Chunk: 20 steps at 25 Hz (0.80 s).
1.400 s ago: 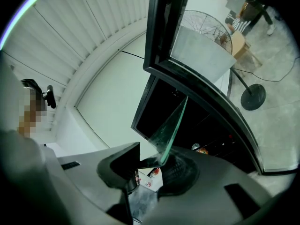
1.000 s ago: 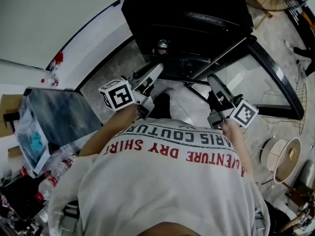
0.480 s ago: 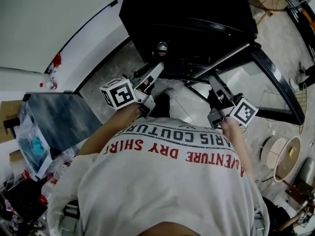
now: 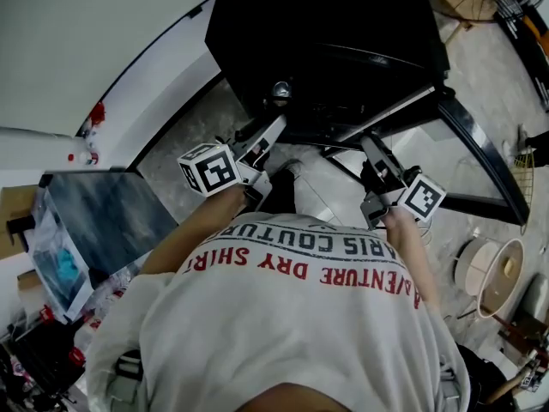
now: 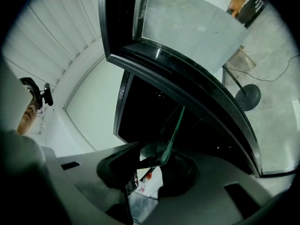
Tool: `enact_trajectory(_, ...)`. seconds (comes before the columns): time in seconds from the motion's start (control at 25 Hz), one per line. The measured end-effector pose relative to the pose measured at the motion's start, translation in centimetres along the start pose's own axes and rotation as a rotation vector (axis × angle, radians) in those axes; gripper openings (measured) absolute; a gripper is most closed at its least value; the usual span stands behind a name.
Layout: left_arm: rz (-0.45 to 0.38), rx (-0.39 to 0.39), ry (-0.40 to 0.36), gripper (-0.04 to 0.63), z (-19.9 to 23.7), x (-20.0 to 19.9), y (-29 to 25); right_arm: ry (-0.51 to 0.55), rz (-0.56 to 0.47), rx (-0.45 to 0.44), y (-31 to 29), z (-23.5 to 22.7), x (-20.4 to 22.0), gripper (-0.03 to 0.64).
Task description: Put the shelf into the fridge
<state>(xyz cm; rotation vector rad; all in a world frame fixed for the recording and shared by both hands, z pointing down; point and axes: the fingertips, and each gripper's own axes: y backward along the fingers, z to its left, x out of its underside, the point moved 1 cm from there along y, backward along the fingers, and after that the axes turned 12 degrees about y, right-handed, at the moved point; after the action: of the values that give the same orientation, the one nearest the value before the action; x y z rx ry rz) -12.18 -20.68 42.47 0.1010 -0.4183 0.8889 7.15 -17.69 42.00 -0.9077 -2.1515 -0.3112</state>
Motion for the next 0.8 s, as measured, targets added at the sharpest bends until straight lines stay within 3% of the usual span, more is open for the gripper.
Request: enact_trajectory(0.8,0.024,0.043,-0.028,0.150,1.5,-0.8,-1.5,0.016,0.011,0.030,-1.7,-2.1,0.0,0.120)
